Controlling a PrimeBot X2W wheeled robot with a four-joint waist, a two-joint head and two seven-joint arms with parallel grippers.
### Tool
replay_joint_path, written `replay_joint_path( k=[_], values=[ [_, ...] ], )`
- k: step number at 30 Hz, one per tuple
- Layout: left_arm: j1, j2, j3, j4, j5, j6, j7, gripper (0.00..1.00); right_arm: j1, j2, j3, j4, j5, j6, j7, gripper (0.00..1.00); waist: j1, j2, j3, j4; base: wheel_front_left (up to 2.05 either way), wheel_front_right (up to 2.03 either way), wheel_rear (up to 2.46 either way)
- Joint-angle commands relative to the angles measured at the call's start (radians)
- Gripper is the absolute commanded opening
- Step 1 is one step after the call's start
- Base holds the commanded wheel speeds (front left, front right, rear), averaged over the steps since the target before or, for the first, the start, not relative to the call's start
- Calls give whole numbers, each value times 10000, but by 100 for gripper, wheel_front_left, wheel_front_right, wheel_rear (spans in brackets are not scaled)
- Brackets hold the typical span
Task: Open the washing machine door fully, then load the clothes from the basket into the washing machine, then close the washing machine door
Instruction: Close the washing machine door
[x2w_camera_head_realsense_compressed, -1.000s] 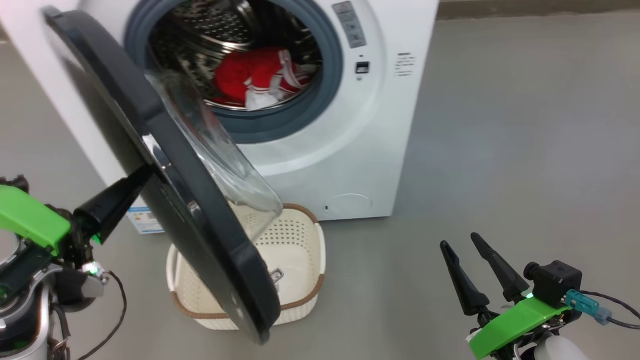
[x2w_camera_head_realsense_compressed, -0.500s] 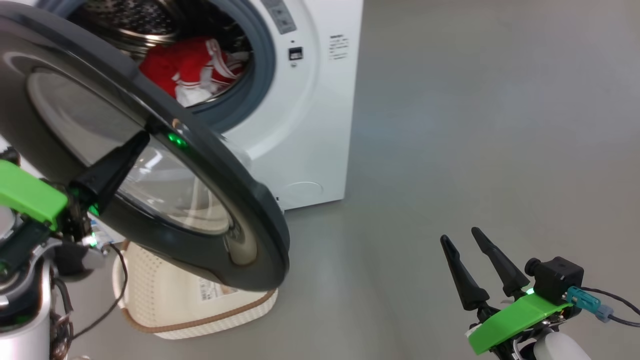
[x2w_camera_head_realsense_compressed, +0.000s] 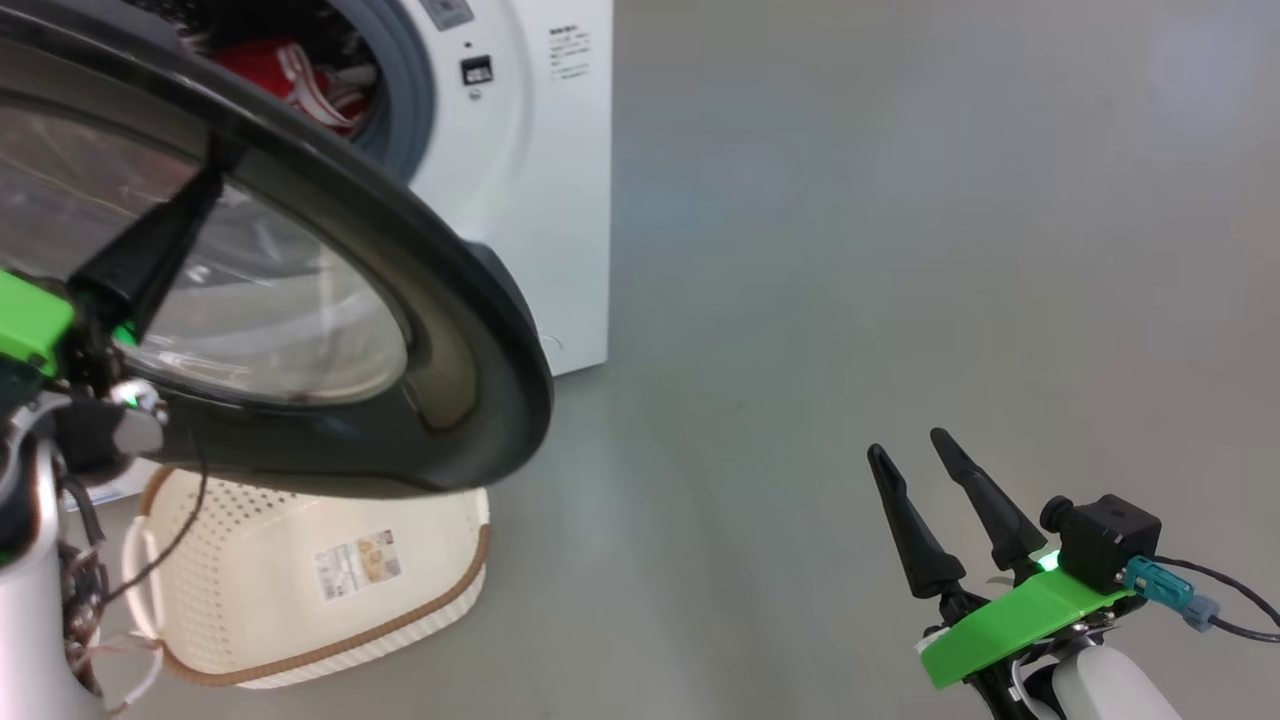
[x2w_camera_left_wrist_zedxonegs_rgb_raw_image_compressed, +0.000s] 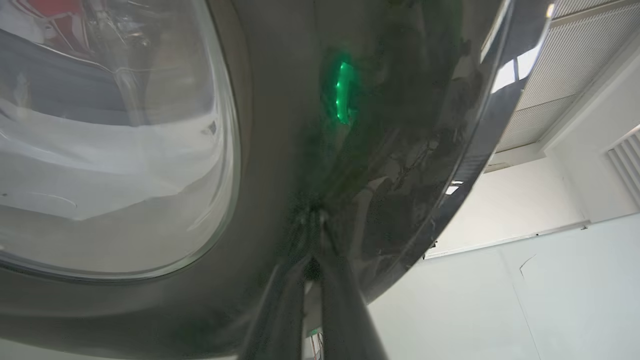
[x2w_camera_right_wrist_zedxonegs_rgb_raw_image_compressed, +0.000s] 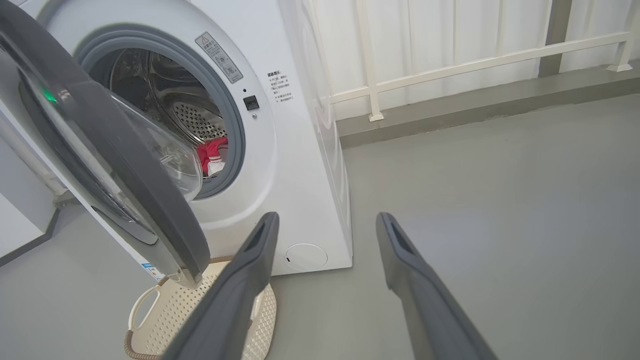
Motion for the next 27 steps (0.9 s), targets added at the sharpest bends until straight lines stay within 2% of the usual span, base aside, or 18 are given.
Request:
replay_joint_path(
  k=[1,12,27],
  values=[
    [-625,468,346,-43,149,-207,-110,0,-340,40,117,-277,-72,16,-48,100,0,0,288,-329,0,0,0],
    [-1411,651,336,868,464,-545,-443,0,-395,292,3,-379,-173,16,-48,100,0,0,581,-761,0,0,0],
    [-2158,706,378,1834,750,-1054,-980,0,-539,455,15,-400,-219,16,-48,100,0,0,867,-957,0,0,0]
  ],
)
